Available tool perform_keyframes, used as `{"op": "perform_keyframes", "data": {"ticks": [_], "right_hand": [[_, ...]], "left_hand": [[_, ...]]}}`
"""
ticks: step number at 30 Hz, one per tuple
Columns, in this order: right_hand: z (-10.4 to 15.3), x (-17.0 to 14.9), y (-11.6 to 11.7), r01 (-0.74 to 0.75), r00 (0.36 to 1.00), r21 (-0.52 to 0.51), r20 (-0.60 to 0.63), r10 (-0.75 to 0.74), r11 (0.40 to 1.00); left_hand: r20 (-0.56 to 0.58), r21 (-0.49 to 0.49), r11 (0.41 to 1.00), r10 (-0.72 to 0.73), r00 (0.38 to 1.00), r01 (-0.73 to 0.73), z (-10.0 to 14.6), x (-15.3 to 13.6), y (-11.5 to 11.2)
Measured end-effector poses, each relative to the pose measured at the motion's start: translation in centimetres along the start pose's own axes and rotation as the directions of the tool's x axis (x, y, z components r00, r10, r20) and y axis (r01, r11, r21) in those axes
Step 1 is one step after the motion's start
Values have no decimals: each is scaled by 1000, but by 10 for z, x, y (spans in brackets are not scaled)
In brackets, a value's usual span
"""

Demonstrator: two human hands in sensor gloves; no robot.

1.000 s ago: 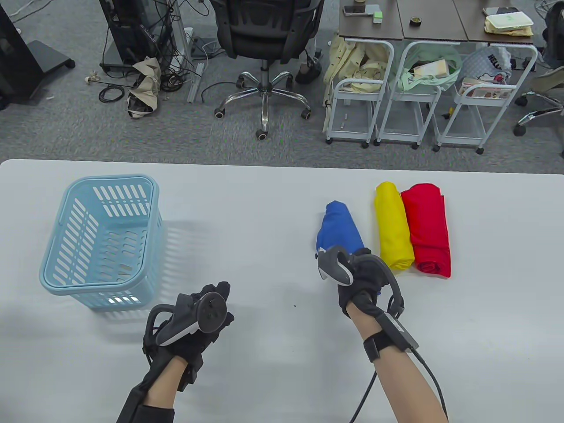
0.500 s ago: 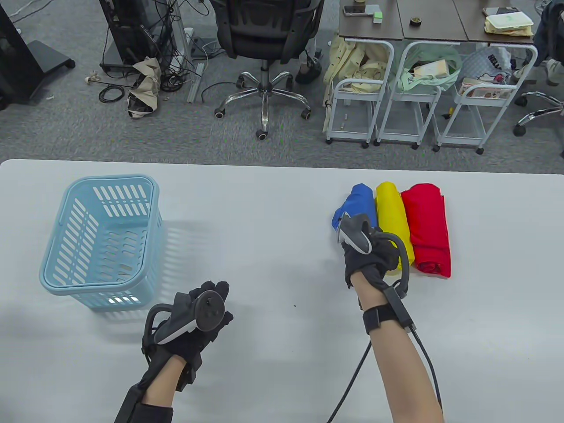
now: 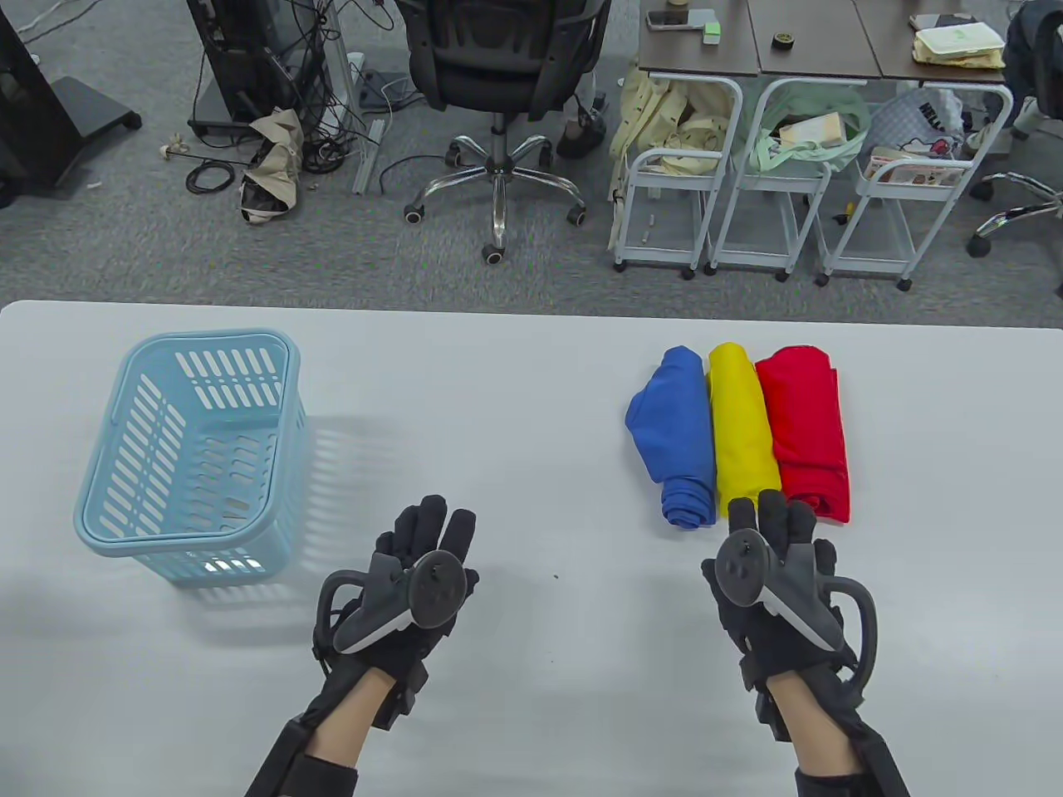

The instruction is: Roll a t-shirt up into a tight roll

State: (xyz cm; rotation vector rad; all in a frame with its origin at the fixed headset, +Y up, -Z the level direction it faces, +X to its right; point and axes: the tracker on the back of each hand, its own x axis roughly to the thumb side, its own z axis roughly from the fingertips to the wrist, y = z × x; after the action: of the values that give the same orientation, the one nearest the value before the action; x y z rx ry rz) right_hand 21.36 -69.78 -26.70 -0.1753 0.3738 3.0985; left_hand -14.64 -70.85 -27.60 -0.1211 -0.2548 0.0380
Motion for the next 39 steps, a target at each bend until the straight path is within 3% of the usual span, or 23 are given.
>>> {"op": "perform_keyframes", "data": {"ticks": [5,10,22,39], "right_hand": [[-3,-8,18,39,999,28,29,-40,999],[-6,-8,17,58,997,20,57,-59,998],[-7,-6,27,35,997,56,70,-39,998],[-1,-9,28,52,994,72,96,-58,996]], "left_hand": [[-26,88,996,30,999,-28,-2,10,-10],[-12,48,998,-49,999,50,-4,6,-24],[-36,77,997,-14,999,17,1,-17,-15],[-44,83,997,11,999,-7,6,-20,-8]]}}
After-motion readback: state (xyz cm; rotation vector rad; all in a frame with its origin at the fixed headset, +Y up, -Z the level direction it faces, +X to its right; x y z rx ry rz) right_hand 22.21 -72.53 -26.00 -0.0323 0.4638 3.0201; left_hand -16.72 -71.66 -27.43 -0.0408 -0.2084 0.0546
